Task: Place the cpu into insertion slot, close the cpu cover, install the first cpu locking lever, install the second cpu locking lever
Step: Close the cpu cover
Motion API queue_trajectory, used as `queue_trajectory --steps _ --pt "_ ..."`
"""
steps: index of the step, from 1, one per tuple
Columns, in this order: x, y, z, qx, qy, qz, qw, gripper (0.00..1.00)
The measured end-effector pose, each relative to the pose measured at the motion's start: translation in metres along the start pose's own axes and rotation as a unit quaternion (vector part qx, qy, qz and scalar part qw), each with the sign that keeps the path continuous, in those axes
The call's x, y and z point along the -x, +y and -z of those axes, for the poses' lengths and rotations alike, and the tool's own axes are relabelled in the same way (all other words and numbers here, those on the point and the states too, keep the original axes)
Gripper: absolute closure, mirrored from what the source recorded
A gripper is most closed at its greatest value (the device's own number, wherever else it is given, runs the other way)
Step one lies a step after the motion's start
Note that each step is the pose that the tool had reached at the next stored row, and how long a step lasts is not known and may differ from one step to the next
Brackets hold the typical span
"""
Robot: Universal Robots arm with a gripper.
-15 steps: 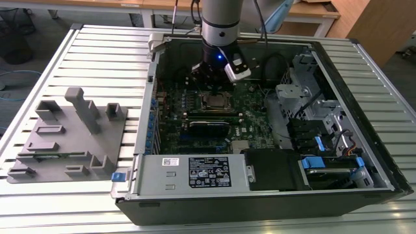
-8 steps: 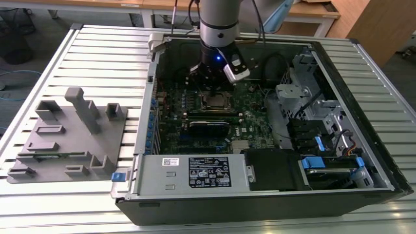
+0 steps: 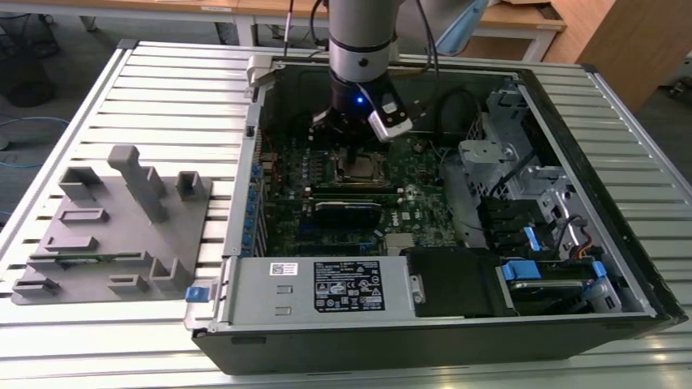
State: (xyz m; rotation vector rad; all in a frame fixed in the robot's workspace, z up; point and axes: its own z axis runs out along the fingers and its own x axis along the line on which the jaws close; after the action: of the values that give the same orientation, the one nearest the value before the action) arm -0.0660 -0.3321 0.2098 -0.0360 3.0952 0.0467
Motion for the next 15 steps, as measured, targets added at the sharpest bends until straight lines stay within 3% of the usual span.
queue_trajectory --steps 5,15 --pt "-0.0018 -0.0046 0.0001 -0.0004 0.0 0.0 1.0 0.9" --pt "-0.0079 -0.005 -0.0007 -0.0012 0.0 0.0 1.0 0.9"
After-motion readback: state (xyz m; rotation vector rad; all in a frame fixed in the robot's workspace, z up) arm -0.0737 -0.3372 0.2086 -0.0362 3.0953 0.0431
